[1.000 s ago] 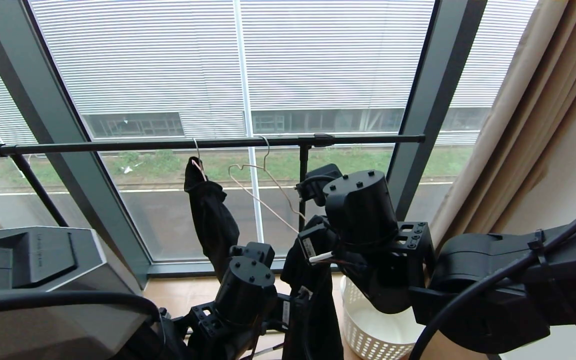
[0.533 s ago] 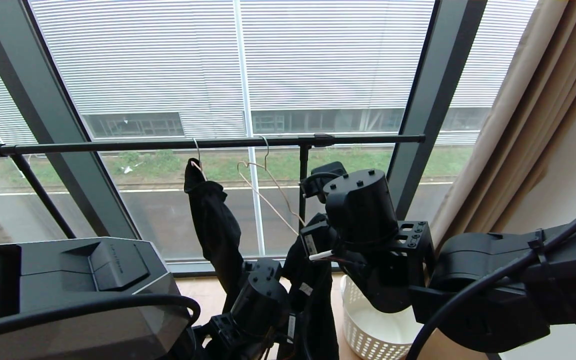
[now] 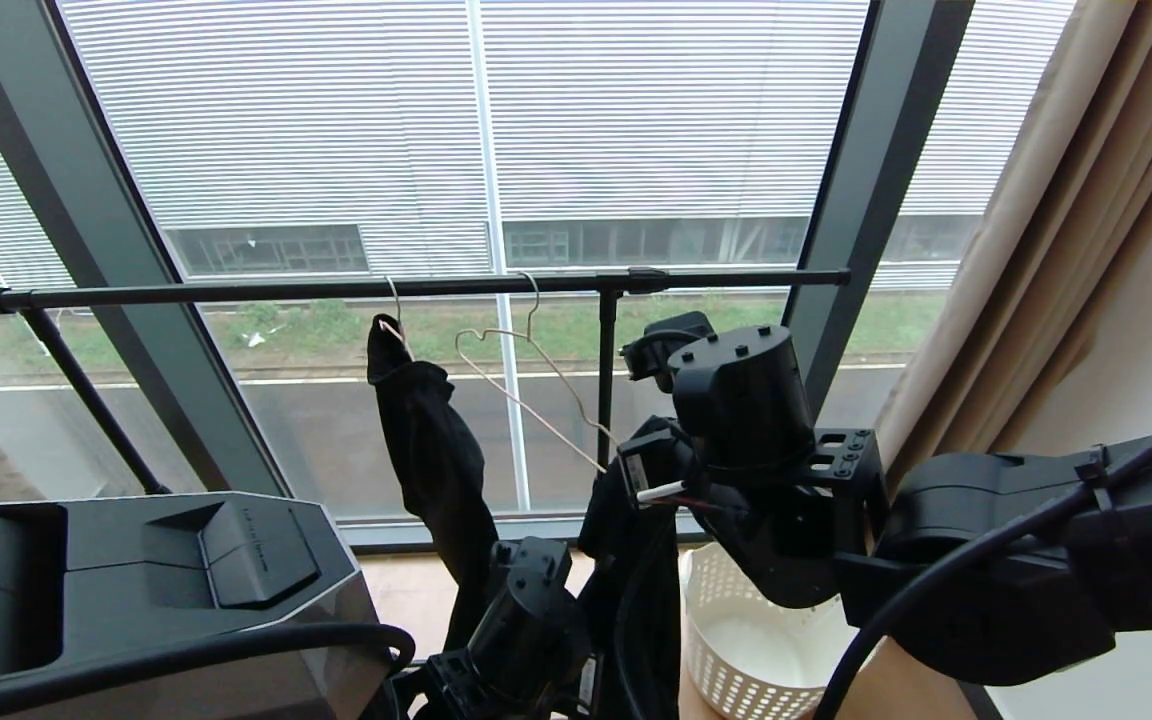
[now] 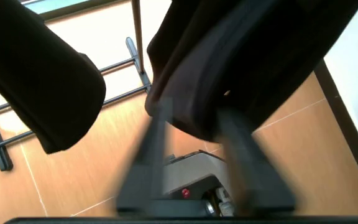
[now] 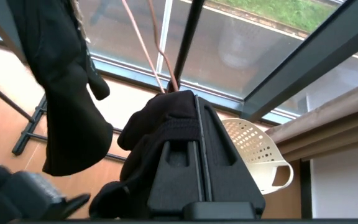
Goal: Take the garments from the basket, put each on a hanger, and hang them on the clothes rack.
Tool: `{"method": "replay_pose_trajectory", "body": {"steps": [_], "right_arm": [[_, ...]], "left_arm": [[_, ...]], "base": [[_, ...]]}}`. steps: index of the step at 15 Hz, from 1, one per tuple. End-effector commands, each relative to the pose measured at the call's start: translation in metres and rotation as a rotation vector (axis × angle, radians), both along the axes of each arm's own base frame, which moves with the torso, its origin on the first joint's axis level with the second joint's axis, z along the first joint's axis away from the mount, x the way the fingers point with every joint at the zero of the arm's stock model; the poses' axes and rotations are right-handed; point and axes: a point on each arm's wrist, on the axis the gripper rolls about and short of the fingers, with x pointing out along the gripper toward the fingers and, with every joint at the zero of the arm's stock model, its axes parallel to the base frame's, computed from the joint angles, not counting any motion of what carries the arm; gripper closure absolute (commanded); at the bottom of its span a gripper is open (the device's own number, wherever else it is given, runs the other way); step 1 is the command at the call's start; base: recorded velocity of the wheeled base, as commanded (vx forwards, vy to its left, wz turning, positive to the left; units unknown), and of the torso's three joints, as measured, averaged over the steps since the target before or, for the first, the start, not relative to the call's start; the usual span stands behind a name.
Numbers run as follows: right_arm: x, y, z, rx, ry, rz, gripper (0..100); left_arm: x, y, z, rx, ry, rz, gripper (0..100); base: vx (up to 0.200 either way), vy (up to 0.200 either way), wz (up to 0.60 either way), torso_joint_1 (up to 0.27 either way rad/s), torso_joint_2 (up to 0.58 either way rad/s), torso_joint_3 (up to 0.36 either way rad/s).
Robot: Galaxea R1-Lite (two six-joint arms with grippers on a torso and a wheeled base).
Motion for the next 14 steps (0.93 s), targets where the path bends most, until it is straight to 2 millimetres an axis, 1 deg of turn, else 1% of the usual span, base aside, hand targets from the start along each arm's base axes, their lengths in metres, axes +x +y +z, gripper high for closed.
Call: {"method": "replay_pose_trajectory", "body": {"steps": [1, 3, 4, 6, 8, 9, 10, 12, 14], "right_arm": [[0.006, -0.015, 0.009, 0.012, -0.022, -0.056, 100], [0.016, -0.034, 0.017, 0.008, -0.043, -0.144, 100], [0.016, -0.042, 0.02, -0.001, -0.04, -0.168, 100], [0.007, -0.053, 0.02, -0.032, -0.015, -0.177, 100], [-0.001, -0.061, 0.01, -0.101, 0.032, -0.192, 100], [-0.004, -0.063, 0.006, -0.128, 0.05, -0.198, 100], [-0.006, -0.062, 0.005, -0.139, 0.059, -0.193, 100], [-0.016, -0.062, 0.004, -0.186, 0.097, -0.17, 100], [-0.021, -0.066, 0.007, -0.223, 0.129, -0.166, 100]], "left_arm": [[-0.002, 0.006, 0.015, -0.021, -0.024, 0.008, 100], [-0.004, 0.019, 0.026, -0.032, -0.036, 0.031, 100], [-0.002, 0.025, 0.032, -0.04, -0.046, 0.045, 100], [0.005, 0.036, 0.045, -0.053, -0.082, 0.074, 100], [0.016, 0.046, 0.061, -0.049, -0.145, 0.089, 100], [0.023, 0.05, 0.071, -0.044, -0.177, 0.096, 100], [0.026, 0.051, 0.077, -0.037, -0.186, 0.098, 100], [0.03, 0.051, 0.108, -0.002, -0.171, 0.086, 100], [0.035, 0.047, 0.133, 0.053, -0.138, 0.06, 100]], "base": [[0.0, 0.0, 0.0, 0.0, 0.0, 0.0], [0.0, 0.0, 0.0, 0.0, 0.0, 0.0], [0.0, 0.0, 0.0, 0.0, 0.0, 0.0], [0.0, 0.0, 0.0, 0.0, 0.0, 0.0], [0.0, 0.0, 0.0, 0.0, 0.0, 0.0], [0.0, 0.0, 0.0, 0.0, 0.0, 0.0], [0.0, 0.0, 0.0, 0.0, 0.0, 0.0], [0.0, 0.0, 0.0, 0.0, 0.0, 0.0], [0.0, 0.0, 0.0, 0.0, 0.0, 0.0]]}}
